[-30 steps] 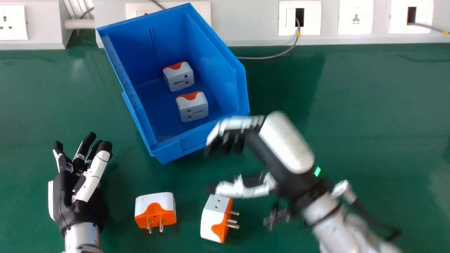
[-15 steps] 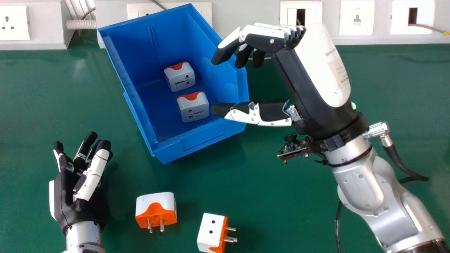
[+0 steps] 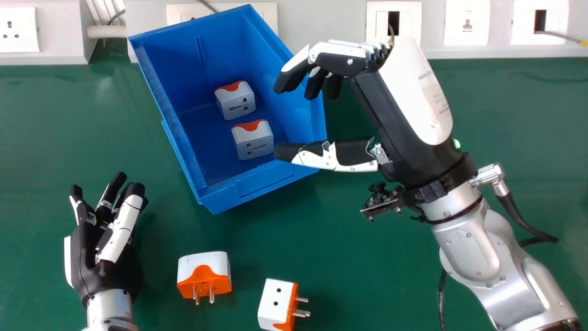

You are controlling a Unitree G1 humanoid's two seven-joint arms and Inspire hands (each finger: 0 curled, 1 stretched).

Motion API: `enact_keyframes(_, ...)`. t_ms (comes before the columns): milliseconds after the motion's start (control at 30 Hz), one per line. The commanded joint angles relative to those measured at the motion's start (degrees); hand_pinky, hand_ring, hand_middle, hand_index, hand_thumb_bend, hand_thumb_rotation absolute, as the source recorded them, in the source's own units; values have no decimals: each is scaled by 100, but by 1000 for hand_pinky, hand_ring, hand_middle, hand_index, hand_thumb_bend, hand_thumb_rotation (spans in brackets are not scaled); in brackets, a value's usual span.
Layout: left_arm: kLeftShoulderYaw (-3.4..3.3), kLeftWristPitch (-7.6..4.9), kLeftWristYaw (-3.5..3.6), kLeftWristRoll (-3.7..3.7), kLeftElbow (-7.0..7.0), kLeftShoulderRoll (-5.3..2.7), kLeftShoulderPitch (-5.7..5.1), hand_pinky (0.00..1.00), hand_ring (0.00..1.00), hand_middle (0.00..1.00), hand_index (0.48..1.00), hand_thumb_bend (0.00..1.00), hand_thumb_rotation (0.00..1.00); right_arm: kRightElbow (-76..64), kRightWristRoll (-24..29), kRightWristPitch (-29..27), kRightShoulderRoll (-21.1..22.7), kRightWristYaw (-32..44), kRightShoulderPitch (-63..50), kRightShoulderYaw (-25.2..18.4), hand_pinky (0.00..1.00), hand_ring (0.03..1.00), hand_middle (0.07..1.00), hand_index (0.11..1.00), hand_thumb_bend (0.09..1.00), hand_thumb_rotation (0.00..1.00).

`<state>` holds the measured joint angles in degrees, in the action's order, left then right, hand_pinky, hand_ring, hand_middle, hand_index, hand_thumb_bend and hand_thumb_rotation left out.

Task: Pick all objects and put in blue box

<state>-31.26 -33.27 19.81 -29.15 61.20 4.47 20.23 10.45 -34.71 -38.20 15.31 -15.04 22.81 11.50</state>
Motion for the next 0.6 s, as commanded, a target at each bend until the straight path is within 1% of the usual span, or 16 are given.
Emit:
enact_keyframes(0,-2,443,-167,32,388,-215,-315,801,837,838,796,663,56,-225,17,-60,-52,-129,-5,-69,316,408,510,516,495,0)
enact_keyframes(100,2,441,-178,39,383,-213,-329,801,837,837,796,664,53,-266,73,-13,-84,-69,-135,-47,319,412,511,516,496,0)
enact_keyframes(167,-3,439,-186,34,378,-216,-341,802,835,836,790,659,44,-447,277,257,-61,352,-329,35,315,432,543,521,492,0)
enact_keyframes(233,-7,414,-174,29,364,-226,-363,801,834,834,788,662,43,-832,199,781,77,981,-585,140,381,513,642,596,620,0)
enact_keyframes(267,-3,401,-161,33,360,-228,-377,798,833,832,789,662,47,-1016,66,1019,131,1200,-705,186,566,732,817,774,789,129)
enact_keyframes(300,-2,399,-147,32,356,-229,-389,798,835,834,786,662,50,-1185,-39,1236,165,1389,-811,228,675,863,907,885,893,262)
enact_keyframes(333,5,395,-138,40,351,-230,-404,800,838,837,782,662,51,-1342,-163,1444,179,1538,-931,285,728,913,940,926,932,328)
enact_keyframes(400,2,418,-101,23,339,-234,-425,810,845,842,772,660,59,-1491,-403,1694,132,1575,-1168,415,830,982,988,985,987,521)
enact_keyframes(433,-2,421,-90,15,338,-236,-431,815,849,847,768,663,59,-1491,-487,1751,86,1519,-1272,479,857,991,994,993,995,585)
enact_keyframes(467,-9,430,-77,4,340,-236,-438,815,849,848,766,669,59,-1471,-512,1817,30,1485,-1398,556,886,995,996,995,997,624)
enact_keyframes(500,-10,441,-81,4,340,-234,-445,815,849,848,766,669,59,-1451,-520,1874,-15,1476,-1506,616,886,995,996,995,997,624)
enact_keyframes(533,-7,442,-87,9,342,-232,-451,814,848,848,771,676,58,-1444,-542,1931,-48,1476,-1607,668,917,997,998,997,999,674)
enact_keyframes(567,-1,438,-99,19,341,-232,-459,809,845,847,789,685,57,-1433,-557,1968,-67,1473,-1688,710,966,999,1000,999,1000,778)
